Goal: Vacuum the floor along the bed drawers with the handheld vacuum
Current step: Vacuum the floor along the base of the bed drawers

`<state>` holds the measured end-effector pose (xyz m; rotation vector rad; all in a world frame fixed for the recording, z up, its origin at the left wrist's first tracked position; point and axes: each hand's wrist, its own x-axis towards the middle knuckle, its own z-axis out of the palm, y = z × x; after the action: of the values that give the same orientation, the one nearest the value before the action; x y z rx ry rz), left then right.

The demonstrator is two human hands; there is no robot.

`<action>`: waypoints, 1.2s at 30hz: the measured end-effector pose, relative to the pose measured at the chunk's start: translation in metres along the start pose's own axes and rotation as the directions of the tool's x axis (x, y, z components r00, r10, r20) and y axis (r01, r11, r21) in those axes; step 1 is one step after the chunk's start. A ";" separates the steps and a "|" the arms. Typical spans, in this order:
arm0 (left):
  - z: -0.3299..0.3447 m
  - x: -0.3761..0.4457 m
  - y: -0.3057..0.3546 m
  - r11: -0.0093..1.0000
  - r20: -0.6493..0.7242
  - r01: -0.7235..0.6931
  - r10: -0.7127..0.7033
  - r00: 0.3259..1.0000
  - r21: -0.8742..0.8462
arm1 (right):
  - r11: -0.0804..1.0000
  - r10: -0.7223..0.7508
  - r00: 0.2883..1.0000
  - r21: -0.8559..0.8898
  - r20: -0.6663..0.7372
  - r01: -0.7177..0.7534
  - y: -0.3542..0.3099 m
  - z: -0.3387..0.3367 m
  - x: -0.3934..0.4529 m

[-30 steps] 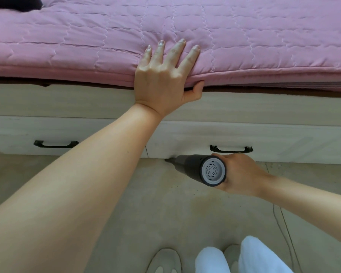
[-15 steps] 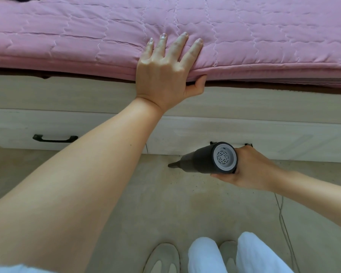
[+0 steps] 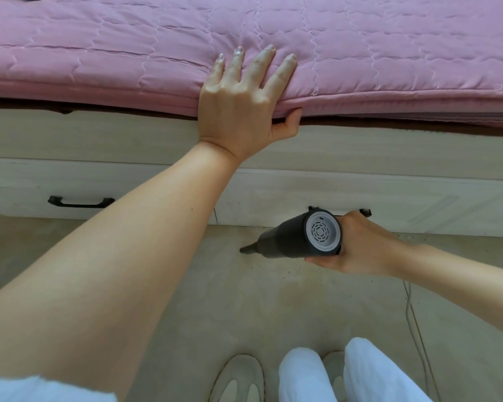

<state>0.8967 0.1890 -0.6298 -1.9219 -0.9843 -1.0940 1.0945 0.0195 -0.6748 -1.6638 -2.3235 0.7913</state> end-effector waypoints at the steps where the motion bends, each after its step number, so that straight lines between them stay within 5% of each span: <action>1: 0.000 0.000 0.000 1.000 0.000 0.000 0.000 1.000 -0.001 | 1.000 0.000 1.000 -0.001 -0.001 0.000 0.000 -0.002 -0.002; 11: 0.000 -0.001 0.000 1.000 -0.004 -0.007 0.007 1.000 0.004 | 0.998 -0.005 0.997 -0.064 -0.074 0.001 0.009 -0.006 -0.004; 21: -0.002 0.000 0.000 1.000 0.003 -0.007 0.007 1.000 -0.008 | 0.993 -0.114 0.987 0.049 0.114 0.109 0.009 -0.019 -0.020; 29: -0.002 -0.001 0.000 1.000 -0.003 -0.021 0.021 1.000 -0.018 | 0.994 -0.097 0.995 0.050 0.017 0.096 0.011 -0.015 -0.021; 36: -0.002 -0.001 0.000 1.000 -0.001 -0.011 0.011 1.000 -0.010 | 0.991 -0.129 0.977 0.063 0.168 0.120 0.007 -0.022 -0.022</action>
<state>0.8959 0.1871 -0.6298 -1.9328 -0.9686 -1.0957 1.1176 0.0073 -0.6565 -1.4645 -2.4686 0.9958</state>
